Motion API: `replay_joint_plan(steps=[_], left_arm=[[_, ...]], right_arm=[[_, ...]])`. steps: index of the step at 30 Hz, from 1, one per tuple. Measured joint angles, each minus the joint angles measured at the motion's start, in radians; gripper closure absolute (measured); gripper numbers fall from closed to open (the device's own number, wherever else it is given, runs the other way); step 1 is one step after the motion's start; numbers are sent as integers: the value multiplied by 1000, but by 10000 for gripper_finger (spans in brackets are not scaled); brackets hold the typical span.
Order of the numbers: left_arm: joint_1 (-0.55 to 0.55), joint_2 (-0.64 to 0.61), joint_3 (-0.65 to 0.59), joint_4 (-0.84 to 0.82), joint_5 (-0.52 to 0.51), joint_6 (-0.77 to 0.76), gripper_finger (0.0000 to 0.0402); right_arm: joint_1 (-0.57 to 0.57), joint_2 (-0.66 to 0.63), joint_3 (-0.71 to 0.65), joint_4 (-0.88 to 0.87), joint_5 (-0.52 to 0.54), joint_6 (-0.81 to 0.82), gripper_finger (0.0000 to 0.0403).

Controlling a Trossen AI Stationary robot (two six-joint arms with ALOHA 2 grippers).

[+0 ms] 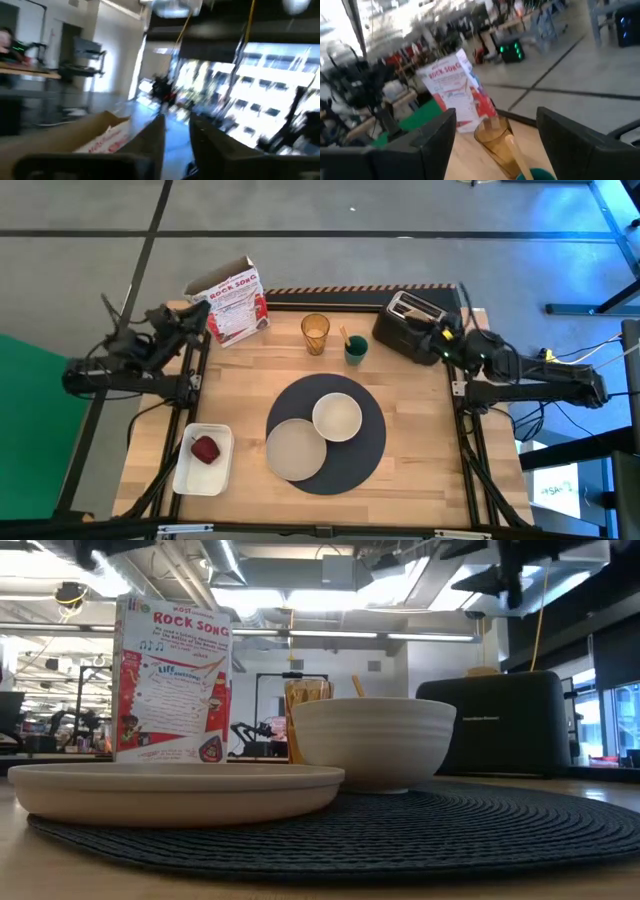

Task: Arrange a breakfast setting
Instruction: Pour the cereal from the cereal box into the white bowl

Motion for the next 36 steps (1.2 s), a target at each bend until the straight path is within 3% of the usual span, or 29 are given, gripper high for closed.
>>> replay_joint_plan(steps=[4,7,10,12,16,20,26,31,36], left_arm=[[0,169,180,-114,-125,125,236],[0,268,322,-161,-293,245,184],[4,323,444,-224,-461,317,136],[20,325,498,-296,-482,299,110],[59,289,529,-432,-461,145,83],[90,273,528,-687,-421,-65,78],[167,339,526,-963,-328,-288,77],[283,409,526,-1032,-251,-314,77],[452,485,526,-1029,-60,-245,87]], right_arm=[[-105,81,105,-35,-159,-4,136],[-182,120,169,-43,-252,-10,136],[-236,139,204,-51,-323,-32,136],[-259,140,210,-53,-353,-37,136],[-267,137,211,-66,-358,-43,136],[-267,138,211,-82,-369,-48,136],[-266,138,211,-92,-385,-46,136],[-266,138,211,-109,-403,-31,136],[-266,138,211,-138,-413,-26,136]])
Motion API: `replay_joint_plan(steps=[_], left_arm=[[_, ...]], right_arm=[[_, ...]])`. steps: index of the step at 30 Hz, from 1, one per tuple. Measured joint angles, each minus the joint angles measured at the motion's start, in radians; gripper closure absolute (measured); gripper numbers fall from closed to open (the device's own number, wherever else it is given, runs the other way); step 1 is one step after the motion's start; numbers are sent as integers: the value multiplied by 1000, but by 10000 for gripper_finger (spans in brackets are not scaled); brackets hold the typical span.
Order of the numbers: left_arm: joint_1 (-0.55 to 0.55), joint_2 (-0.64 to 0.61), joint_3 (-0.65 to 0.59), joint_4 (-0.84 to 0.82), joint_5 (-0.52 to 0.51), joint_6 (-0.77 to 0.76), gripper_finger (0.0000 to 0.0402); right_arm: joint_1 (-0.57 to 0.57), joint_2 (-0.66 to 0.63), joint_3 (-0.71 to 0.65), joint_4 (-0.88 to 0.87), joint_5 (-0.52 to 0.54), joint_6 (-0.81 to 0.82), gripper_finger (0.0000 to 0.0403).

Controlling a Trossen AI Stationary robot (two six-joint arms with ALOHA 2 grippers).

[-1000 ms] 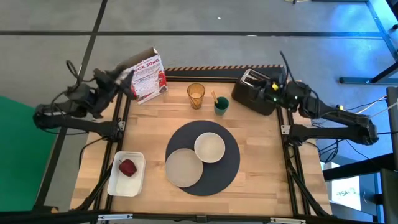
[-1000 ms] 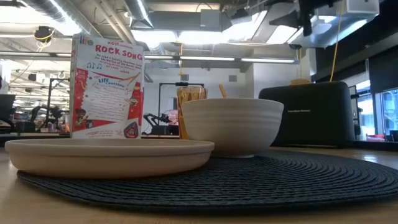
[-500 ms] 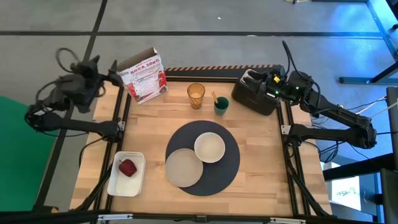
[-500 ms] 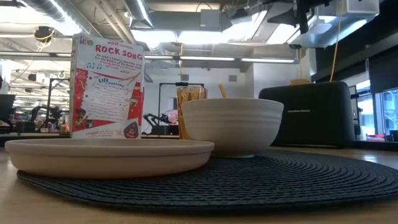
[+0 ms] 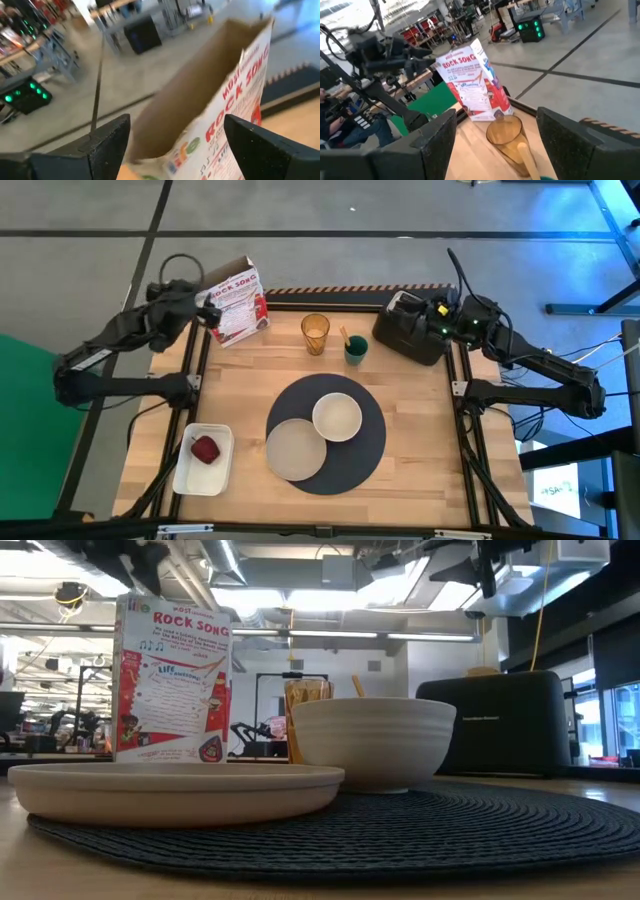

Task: Arrange a breakfast setting
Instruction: Pour the cereal from the cereal box into the white bowl

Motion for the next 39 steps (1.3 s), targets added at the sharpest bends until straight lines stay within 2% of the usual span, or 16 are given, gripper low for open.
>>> replay_joint_plan(steps=[6,12,18,24,30,36,39], left_arm=[[168,96,0,20,184,98,107],[229,158,0,125,361,103,151],[231,222,0,287,422,67,212],[231,302,2,311,453,69,256],[231,344,8,380,463,65,318],[238,396,142,400,490,127,386],[232,419,208,390,510,172,399]], right_arm=[[0,0,0,-33,-34,0,136],[0,0,0,-75,-78,33,136],[0,0,0,-84,-74,45,136],[0,0,0,-84,-51,46,143],[0,0,0,-84,-34,45,197],[0,0,0,-84,-41,51,263],[0,0,0,-84,-43,49,287]])
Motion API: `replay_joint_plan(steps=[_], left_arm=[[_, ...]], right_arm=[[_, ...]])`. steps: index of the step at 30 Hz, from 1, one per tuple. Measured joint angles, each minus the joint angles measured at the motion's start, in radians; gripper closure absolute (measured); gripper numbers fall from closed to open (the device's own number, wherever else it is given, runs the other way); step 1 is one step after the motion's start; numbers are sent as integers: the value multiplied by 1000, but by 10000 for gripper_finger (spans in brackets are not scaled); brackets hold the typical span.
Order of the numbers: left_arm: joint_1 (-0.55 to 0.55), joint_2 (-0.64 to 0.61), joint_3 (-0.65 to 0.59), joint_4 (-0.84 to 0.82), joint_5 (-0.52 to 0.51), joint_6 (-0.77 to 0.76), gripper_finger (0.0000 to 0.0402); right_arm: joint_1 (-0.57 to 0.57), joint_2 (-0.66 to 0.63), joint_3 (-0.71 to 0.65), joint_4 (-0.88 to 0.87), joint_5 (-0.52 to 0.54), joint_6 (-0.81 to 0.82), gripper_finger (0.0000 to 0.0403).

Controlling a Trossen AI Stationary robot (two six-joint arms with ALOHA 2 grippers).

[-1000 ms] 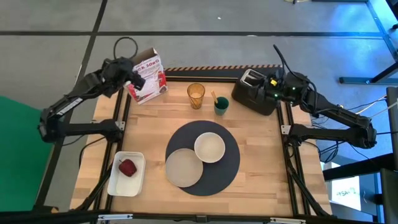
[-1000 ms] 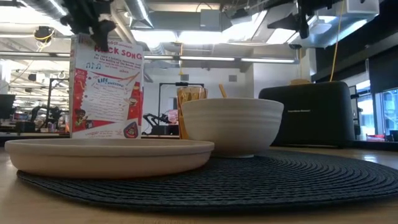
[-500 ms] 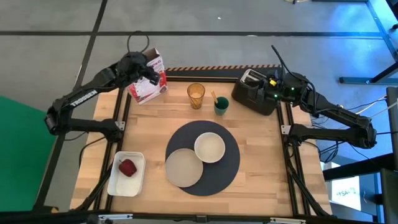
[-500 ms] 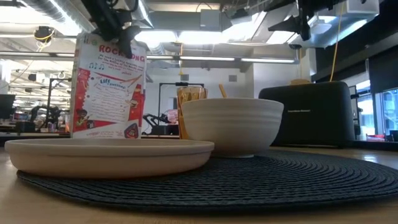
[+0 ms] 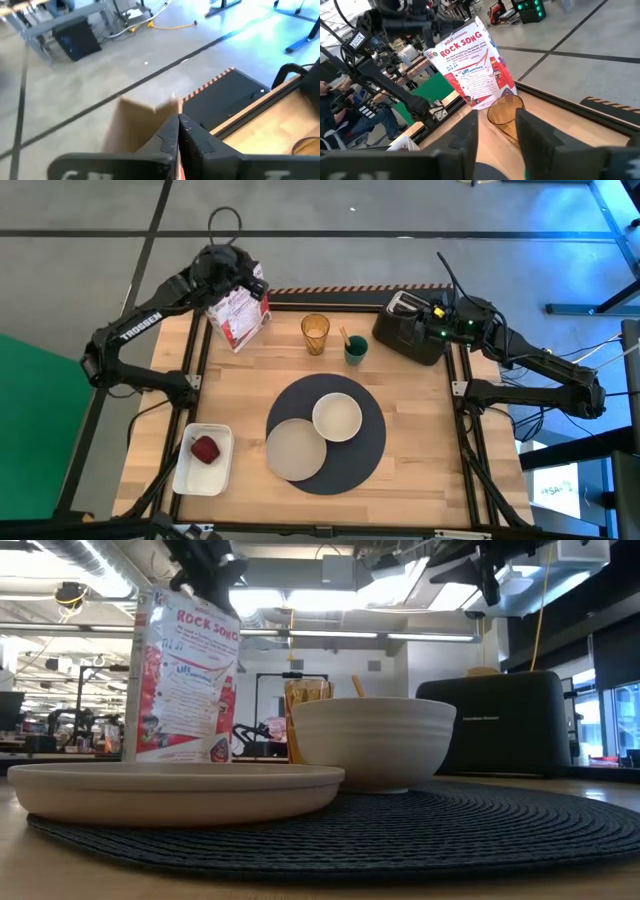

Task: Arrange a breakfast setting
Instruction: Pour the cereal from the cereal box into the white bowl

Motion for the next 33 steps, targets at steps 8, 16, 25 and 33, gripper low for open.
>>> replay_joint_plan(steps=[8,16,25,33], left_arm=[[-17,13,74,-48,-26,28,334],[-41,-12,249,-194,-40,88,205],[-51,-183,249,-429,-47,-61,139],[-140,-437,28,-419,-53,-217,143]], right_arm=[[0,0,0,0,-7,-4,301],[0,0,0,3,0,-18,228],[0,0,0,3,-16,-17,121],[0,0,0,3,-24,-28,98]])
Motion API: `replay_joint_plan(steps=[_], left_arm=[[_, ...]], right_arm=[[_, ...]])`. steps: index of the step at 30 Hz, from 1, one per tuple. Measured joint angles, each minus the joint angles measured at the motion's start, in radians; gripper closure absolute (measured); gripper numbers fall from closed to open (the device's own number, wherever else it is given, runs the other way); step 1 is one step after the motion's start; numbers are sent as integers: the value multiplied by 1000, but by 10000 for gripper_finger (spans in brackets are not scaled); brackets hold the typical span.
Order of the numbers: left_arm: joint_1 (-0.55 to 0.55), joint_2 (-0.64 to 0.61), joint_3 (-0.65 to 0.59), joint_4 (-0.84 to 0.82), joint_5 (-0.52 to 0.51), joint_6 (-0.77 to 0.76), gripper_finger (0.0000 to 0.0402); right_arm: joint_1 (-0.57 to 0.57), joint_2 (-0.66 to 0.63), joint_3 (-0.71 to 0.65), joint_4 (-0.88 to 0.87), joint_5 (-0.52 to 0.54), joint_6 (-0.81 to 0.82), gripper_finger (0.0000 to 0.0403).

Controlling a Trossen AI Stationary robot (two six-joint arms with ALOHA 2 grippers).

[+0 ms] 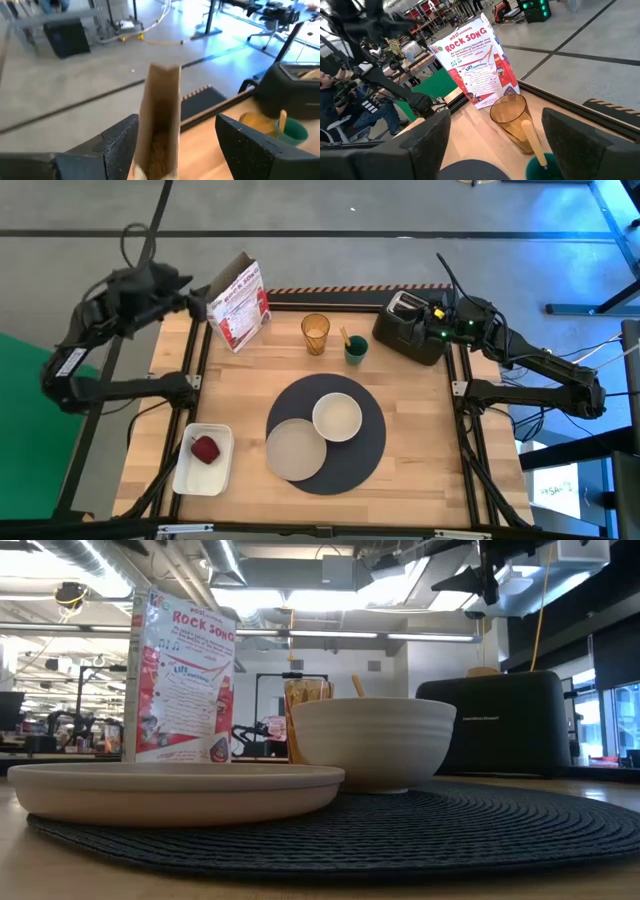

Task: Arrange a breakfast setting
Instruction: Pour the cereal from the cereal box into the white bowl

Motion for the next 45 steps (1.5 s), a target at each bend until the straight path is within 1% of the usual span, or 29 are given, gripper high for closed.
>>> replay_joint_plan(steps=[4,7,12,17,20,23,29,32,35,37,41,43,45], left_arm=[[-32,-56,-162,76,-29,-42,143],[-52,-100,-248,124,-30,-55,143],[-68,-145,-321,131,-58,-79,143],[-68,-188,-396,144,-140,-104,143],[-68,-204,-433,167,-156,-117,143],[-68,-208,-444,223,-127,-110,143],[-68,-207,-445,387,-66,41,143],[-68,-207,-414,407,-55,127,143],[-68,-209,-399,389,-59,201,143],[-68,-207,-399,345,-55,196,143],[-68,-210,-399,247,-53,106,143],[-68,-212,-399,210,-73,61,143],[-67,-219,-399,199,-89,52,143]], right_arm=[[0,0,0,0,26,-26,99],[0,0,0,0,27,-25,98],[1,0,0,-3,11,-8,98],[1,0,0,-11,-1,5,98],[0,0,0,-11,-1,7,98],[0,0,0,-11,-2,11,98],[0,0,0,-10,-2,12,98],[0,0,0,-10,-3,13,98],[0,0,0,-10,-22,13,98],[0,0,0,-10,-36,14,98],[1,0,0,-10,-46,13,98],[1,0,0,-11,-46,13,98],[1,0,0,-11,-46,13,98]])
